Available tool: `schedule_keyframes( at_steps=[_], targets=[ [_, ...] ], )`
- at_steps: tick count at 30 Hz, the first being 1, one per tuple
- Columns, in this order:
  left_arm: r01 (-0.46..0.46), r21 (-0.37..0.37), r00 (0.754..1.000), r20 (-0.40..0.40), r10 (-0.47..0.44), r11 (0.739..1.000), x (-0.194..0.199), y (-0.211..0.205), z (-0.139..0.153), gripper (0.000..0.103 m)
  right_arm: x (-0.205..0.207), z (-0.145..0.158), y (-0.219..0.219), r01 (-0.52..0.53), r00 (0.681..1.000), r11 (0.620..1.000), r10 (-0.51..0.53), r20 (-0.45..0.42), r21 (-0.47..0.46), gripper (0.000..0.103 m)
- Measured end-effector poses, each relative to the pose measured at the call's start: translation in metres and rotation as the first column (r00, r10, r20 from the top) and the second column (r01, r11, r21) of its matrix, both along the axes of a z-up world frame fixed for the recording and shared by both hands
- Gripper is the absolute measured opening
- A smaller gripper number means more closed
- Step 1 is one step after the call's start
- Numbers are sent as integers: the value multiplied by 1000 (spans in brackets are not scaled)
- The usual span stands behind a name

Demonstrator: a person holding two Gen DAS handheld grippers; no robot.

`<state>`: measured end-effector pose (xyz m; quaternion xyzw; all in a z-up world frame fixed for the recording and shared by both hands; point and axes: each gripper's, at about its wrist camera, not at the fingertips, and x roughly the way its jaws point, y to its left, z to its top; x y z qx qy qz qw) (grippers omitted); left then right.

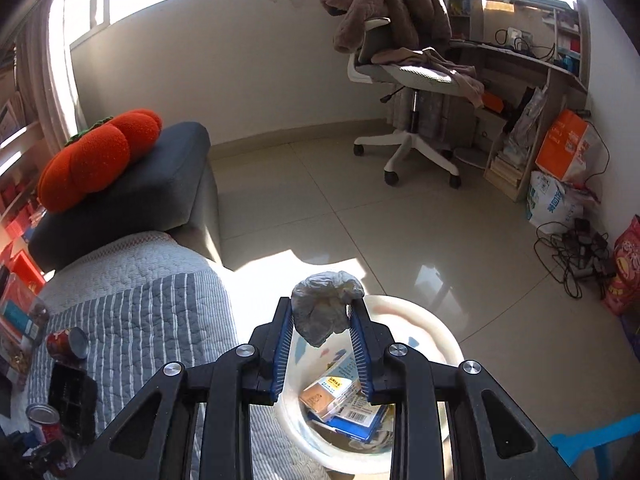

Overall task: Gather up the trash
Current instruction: 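Carry the can and tissue over the white bin and open both grippers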

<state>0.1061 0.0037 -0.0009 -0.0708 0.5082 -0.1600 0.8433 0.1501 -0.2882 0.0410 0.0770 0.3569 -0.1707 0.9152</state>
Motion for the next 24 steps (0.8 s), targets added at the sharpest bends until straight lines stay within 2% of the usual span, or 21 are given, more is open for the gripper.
schedule_keyframes(
  at_steps=[2,4,6,9,12,14,17,19,24],
  targets=[
    [3,2,1000,1,-3,1000,-1,-4,0,68,0,-4,-10,24,1000,1000,-24,-12,19,32],
    [7,0,1000,1,-7,1000,-1,-7,1,68,-2,-6,-20,38,999,998,-37,-18,50,39],
    [15,-5,1000,6,-15,1000,-2,-11,2,68,-6,-6,-30,51,999,995,-49,-18,85,69],
    [34,-5,999,13,-34,999,-4,-20,3,68,-16,-2,-43,87,996,992,-87,1,92,83],
    [42,-6,999,7,-42,999,-2,-29,2,68,-25,2,-56,115,993,988,-117,13,103,92],
    [43,-7,999,4,-43,999,0,-38,2,68,-32,5,-66,134,990,984,-137,22,121,103],
    [55,-23,998,3,-55,998,4,-57,4,68,-41,8,-82,158,986,978,-164,29,136,103],
    [69,-59,998,2,-69,996,9,-75,8,68,-48,11,-90,181,982,975,-187,36,131,103],
    [159,-82,987,46,-155,984,19,-143,28,68,-65,21,-114,242,967,964,-249,53,110,103]
  ],
)
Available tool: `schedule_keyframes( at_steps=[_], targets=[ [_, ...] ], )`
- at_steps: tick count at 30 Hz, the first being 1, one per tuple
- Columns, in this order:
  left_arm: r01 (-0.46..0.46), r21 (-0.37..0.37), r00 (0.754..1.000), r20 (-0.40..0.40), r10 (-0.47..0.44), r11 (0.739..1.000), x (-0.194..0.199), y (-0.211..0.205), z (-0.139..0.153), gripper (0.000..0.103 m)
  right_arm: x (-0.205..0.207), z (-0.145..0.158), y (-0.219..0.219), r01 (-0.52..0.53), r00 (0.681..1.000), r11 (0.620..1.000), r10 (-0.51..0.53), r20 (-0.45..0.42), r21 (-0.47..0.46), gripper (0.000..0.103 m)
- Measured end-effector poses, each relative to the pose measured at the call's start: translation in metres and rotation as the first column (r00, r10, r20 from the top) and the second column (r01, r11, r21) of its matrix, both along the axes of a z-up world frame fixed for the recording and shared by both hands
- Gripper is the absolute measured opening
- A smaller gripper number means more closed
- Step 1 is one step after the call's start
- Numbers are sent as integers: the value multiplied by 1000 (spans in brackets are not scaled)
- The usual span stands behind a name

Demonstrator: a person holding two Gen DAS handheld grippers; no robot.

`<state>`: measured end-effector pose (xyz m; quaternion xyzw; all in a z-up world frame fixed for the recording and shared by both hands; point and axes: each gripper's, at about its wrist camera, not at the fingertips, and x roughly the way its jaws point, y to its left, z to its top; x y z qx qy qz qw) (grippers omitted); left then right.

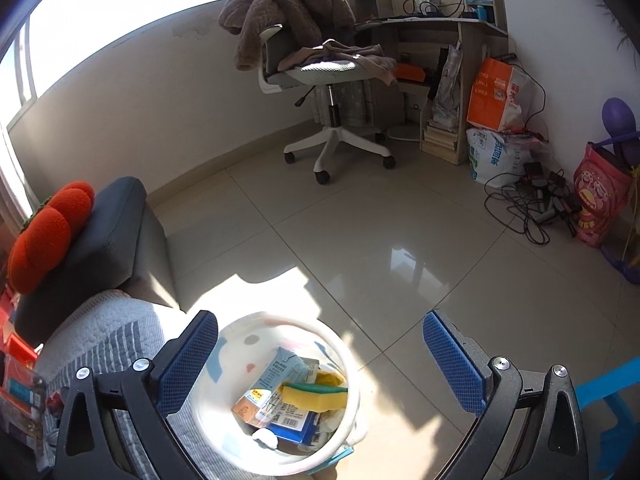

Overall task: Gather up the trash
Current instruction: 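Carry the can and tissue over the white bin and open both grippers, then move both tools back to the black tray and red can on the bed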

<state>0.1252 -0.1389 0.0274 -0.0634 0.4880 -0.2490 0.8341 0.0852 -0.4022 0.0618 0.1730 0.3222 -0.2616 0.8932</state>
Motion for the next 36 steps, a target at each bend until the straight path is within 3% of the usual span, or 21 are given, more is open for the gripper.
schedule_keyframes(
  at_steps=[5,10,19,24,27,31,36],
  targets=[
    [54,-28,998,16,-54,998,13,-58,12,68,-15,6,-22,57,998,997,-58,-18,-59,103],
    [87,18,995,44,-88,996,23,-106,12,68,-35,8,-49,120,992,990,-122,-25,-73,103],
    [101,80,994,25,-103,992,34,-163,-1,68,-56,7,-84,190,981,981,-191,-25,-35,103],
    [114,116,993,19,-117,987,33,-178,-7,69,-60,8,-90,208,978,978,-208,-21,-24,103],
    [114,118,993,20,-117,987,31,-176,-7,82,-60,8,-91,209,977,978,-210,-25,-22,103],
    [90,125,995,22,-93,988,29,-160,-5,83,-59,8,-87,200,979,979,-201,-25,-29,103],
    [31,156,996,81,-44,987,20,-129,3,83,-50,11,-68,173,985,984,-173,-11,-49,103]
  ],
)
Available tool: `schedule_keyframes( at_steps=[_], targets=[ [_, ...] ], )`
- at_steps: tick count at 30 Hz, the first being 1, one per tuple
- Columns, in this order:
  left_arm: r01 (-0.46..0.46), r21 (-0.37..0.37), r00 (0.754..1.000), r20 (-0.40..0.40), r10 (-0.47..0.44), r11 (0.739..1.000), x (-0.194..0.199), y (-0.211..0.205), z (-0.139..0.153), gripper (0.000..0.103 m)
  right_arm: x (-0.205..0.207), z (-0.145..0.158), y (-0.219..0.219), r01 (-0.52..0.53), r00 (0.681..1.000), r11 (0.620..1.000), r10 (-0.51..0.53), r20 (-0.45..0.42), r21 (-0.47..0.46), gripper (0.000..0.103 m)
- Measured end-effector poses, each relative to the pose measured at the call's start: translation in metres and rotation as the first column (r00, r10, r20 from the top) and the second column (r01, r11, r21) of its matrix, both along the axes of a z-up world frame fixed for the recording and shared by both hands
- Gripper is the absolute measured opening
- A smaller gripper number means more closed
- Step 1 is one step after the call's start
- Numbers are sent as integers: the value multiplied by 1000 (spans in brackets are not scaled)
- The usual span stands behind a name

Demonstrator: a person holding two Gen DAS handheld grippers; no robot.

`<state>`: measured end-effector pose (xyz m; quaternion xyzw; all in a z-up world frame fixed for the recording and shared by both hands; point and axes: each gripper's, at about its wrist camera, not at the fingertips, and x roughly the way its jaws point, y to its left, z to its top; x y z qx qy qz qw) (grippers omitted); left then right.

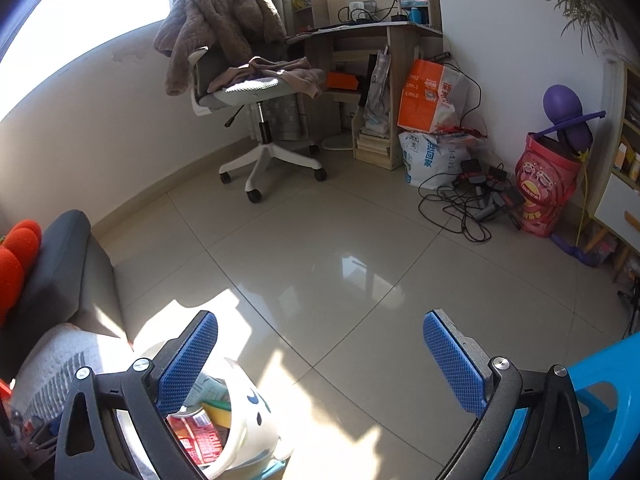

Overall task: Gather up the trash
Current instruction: 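Move both tools back to the black tray and red can on the bed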

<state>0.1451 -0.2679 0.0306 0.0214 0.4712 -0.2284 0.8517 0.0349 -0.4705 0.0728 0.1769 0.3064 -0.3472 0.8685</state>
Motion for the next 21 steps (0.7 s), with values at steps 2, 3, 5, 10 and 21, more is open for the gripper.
schedule_keyframes(
  at_steps=[2,3,5,10,21],
  targets=[
    [-21,8,1000,20,21,1000,-2,12,3,83,6,1,13,-28,1000,1000,28,1,-11,103],
    [-34,12,999,28,34,999,-3,20,5,83,11,1,20,-45,999,999,45,-2,-21,103],
    [-65,18,997,46,64,998,-4,35,8,83,19,1,37,-77,997,996,77,-11,-48,103],
    [-125,30,988,98,122,992,-7,74,13,83,37,3,83,-166,986,980,166,-16,-108,103],
    [-242,72,964,127,232,967,-5,164,5,83,78,-13,188,-394,919,900,378,-114,-188,103]
  ],
)
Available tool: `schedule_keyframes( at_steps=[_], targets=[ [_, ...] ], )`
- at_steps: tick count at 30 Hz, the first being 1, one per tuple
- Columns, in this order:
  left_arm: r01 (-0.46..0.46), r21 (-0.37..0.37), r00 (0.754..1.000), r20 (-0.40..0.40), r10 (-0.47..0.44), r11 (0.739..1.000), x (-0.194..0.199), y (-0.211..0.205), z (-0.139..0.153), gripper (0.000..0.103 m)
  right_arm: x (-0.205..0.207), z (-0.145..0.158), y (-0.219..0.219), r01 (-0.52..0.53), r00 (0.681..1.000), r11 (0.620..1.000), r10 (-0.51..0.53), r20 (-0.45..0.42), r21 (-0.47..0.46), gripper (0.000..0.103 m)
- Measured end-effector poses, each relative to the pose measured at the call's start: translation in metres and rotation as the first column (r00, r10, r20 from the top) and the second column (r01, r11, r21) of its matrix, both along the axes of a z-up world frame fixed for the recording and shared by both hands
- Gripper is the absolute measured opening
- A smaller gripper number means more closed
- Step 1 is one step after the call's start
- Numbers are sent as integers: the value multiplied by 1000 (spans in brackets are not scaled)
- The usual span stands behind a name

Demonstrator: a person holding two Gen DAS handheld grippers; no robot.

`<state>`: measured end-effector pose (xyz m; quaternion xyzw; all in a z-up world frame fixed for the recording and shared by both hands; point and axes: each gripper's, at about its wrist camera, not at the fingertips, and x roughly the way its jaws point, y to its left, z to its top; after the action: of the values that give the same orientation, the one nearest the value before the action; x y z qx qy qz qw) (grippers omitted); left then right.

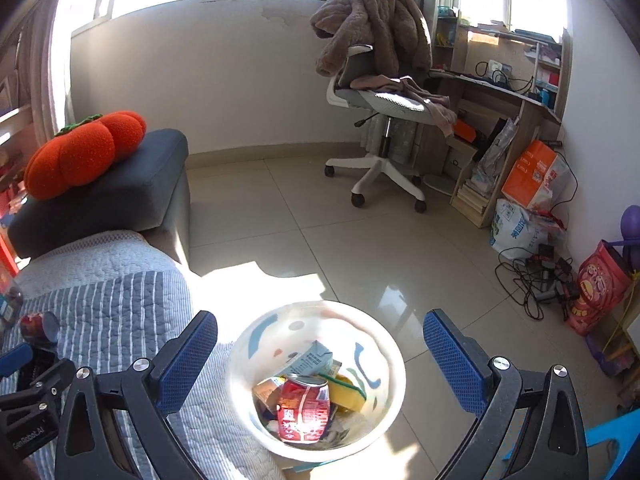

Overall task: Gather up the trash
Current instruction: 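Move both tools back to the black tray and red can on the bed, then grasp the black tray edge with the left gripper while the right grasps the red can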

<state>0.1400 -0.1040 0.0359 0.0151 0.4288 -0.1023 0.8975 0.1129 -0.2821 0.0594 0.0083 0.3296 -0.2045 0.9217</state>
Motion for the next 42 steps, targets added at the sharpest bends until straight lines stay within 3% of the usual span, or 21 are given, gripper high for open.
schedule_keyframes(
  at_steps=[12,16,26,33,36,37,38,42],
  targets=[
    [-117,17,991,-61,118,993,17,92,-21,83,45,-22,103,-184,980,983,182,-81,-14,103],
    [-138,40,982,-127,142,990,28,124,-37,83,57,-32,140,-241,966,970,238,-103,-25,103],
    [-256,-40,920,-318,230,966,56,184,-65,81,83,-53,185,-303,942,953,299,-153,-3,103],
    [-301,-61,878,-408,252,952,66,195,-98,53,99,-61,193,-307,934,948,317,-166,87,103],
    [-305,-60,868,-428,252,950,69,196,-108,29,105,-66,192,-299,933,943,321,-161,146,103],
    [-301,-58,868,-429,249,952,69,195,-109,16,107,-67,192,-299,932,940,324,-164,162,103],
    [-293,-61,871,-428,240,954,68,194,-108,10,109,-70,193,-302,928,936,332,-171,179,103],
    [-238,-66,901,-388,195,969,58,188,-93,7,116,-79,199,-341,906,908,386,-173,242,103]
  ],
)
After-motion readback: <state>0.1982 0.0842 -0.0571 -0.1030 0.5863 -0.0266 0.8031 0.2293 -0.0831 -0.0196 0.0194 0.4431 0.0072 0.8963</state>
